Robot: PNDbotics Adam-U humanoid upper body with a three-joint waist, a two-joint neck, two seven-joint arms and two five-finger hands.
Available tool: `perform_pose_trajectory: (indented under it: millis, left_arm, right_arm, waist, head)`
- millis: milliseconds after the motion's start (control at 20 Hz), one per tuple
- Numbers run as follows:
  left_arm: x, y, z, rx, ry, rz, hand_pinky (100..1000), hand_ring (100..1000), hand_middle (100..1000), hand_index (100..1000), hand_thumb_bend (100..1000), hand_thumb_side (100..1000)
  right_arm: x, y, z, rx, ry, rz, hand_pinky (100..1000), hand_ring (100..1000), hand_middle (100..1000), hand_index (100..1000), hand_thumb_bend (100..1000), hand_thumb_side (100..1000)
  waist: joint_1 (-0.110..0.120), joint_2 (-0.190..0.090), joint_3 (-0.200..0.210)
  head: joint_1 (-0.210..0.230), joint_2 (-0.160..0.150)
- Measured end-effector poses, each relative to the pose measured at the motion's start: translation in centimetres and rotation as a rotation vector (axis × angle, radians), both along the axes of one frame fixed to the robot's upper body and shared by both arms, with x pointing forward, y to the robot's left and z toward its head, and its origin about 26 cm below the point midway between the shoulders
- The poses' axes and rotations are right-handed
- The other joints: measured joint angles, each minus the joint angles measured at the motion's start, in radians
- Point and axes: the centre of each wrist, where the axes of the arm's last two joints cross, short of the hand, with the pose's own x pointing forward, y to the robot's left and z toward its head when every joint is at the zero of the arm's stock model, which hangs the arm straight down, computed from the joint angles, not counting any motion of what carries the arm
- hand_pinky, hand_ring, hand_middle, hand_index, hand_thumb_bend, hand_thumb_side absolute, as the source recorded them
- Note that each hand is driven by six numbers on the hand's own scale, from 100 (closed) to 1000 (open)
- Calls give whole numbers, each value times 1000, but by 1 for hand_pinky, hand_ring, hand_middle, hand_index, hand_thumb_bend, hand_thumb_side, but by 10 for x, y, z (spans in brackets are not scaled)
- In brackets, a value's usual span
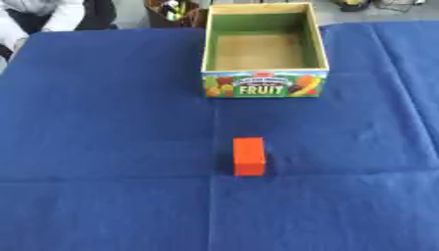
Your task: Pick up objects on the table and place them in the box.
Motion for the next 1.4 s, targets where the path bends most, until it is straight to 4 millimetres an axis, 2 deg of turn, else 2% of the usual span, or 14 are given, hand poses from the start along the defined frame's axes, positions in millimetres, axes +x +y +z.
perform_pose_trajectory:
  millis: [200, 550, 700, 800, 1050, 1300, 1400]
  left_arm:
    - [0, 0, -1, 2, 4, -2, 395, 737, 646, 722, 100, 1000]
    - [0, -1, -1, 3, 10, -14, 395, 738, 647, 722, 100, 1000]
    - [0, -1, -1, 4, 11, -15, 395, 738, 647, 722, 100, 1000]
    - [0, -1, -1, 4, 13, -16, 394, 738, 647, 721, 100, 1000]
    - [0, -1, -1, 6, 13, -17, 394, 738, 647, 720, 100, 1000]
    - [0, -1, -2, 6, 14, -17, 394, 739, 647, 720, 100, 1000]
    - [0, -1, -2, 6, 14, -17, 393, 739, 647, 720, 100, 1000]
  right_arm:
    - [-3, 21, 17, -175, -9, -7, 800, 789, 688, 842, 252, 1000]
    - [-8, 57, 30, -377, 15, 22, 819, 798, 715, 857, 285, 1000]
    - [-9, 70, 31, -447, 35, 26, 821, 798, 721, 860, 303, 1000]
    - [-10, 77, 31, -488, 48, 24, 830, 802, 732, 865, 352, 1000]
    - [-12, 97, 29, -604, 84, 22, 839, 811, 733, 871, 411, 1000]
    - [-9, 109, 20, -668, 151, 25, 837, 818, 729, 875, 525, 1000]
    - [-9, 111, 16, -684, 189, 25, 834, 818, 726, 873, 533, 1000]
  waist:
    - [-1, -4, 4]
    - [-7, -5, 10]
    - [-8, -5, 11]
    - [-10, -5, 12]
    - [-12, -5, 12]
    - [-12, -5, 12]
    - [-11, -5, 11]
  head:
    - [-6, 0]
    - [-17, 1]
    - [-18, 1]
    - [-19, 1]
    - [-23, 1]
    - [-26, 1]
    - [-25, 0]
